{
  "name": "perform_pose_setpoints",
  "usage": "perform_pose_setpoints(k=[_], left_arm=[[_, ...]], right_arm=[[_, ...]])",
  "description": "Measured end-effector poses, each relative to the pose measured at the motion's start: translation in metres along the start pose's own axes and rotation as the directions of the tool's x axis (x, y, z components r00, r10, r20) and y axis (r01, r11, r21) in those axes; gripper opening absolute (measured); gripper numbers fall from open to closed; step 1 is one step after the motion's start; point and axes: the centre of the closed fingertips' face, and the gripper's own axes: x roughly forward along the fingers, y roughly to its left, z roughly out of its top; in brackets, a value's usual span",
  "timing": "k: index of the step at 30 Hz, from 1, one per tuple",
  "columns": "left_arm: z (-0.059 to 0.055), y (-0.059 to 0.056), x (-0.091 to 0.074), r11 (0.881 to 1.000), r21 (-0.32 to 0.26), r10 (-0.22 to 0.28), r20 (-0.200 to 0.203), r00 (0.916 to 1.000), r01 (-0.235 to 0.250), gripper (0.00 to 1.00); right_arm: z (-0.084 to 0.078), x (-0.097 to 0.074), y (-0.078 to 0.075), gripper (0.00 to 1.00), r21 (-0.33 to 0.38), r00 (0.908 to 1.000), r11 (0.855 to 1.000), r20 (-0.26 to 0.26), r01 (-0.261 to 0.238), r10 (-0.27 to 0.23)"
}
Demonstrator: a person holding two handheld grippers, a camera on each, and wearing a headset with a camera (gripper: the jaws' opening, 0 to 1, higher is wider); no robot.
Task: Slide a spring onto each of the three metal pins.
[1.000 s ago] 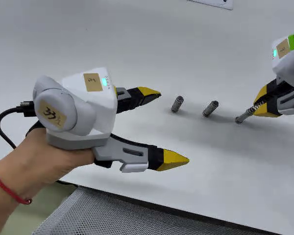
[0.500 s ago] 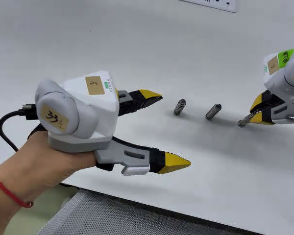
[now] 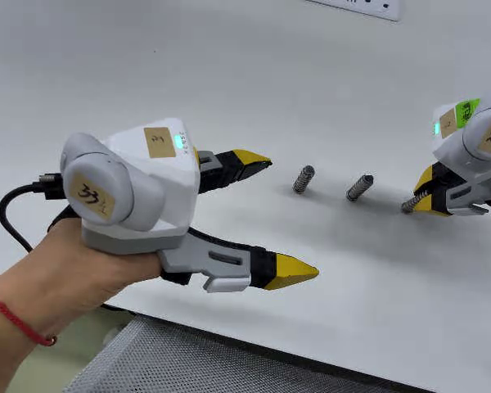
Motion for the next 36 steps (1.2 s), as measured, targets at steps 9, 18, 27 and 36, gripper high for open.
perform_pose_setpoints(k=[9, 18, 27, 36], left_arm=[[0.0, 0.0, -0.001, 1.0, 0.006, 0.003, -0.005, 1.0, -0.003, 0.79], [0.001, 0.0, -0.003, 1.0, 0.019, 0.006, -0.019, 0.9998, -0.006, 0.79], [0.0, 0.0, -0.006, 0.999, 0.052, 0.004, -0.048, 0.9988, -0.001, 0.82], [-0.002, -0.003, -0.011, 0.996, 0.085, 0.007, -0.078, 0.9969, -0.001, 0.86]], right_arm=[[-0.003, 0.006, -0.004, 0.13, 0.005, 1.0, 1.0, 0.004, 0.004, -0.004], [0.002, -0.012, -0.005, 0.21, 0.041, 0.9971, 0.998, 0.064, 0.039, -0.041], [0.002, -0.048, -0.011, 0.29, 0.183, 0.9621, 0.975, 0.219, 0.123, -0.162], [-0.016, -0.088, 0.007, 0.39, 0.372, 0.8786, 0.913, 0.364, 0.166, -0.309]])
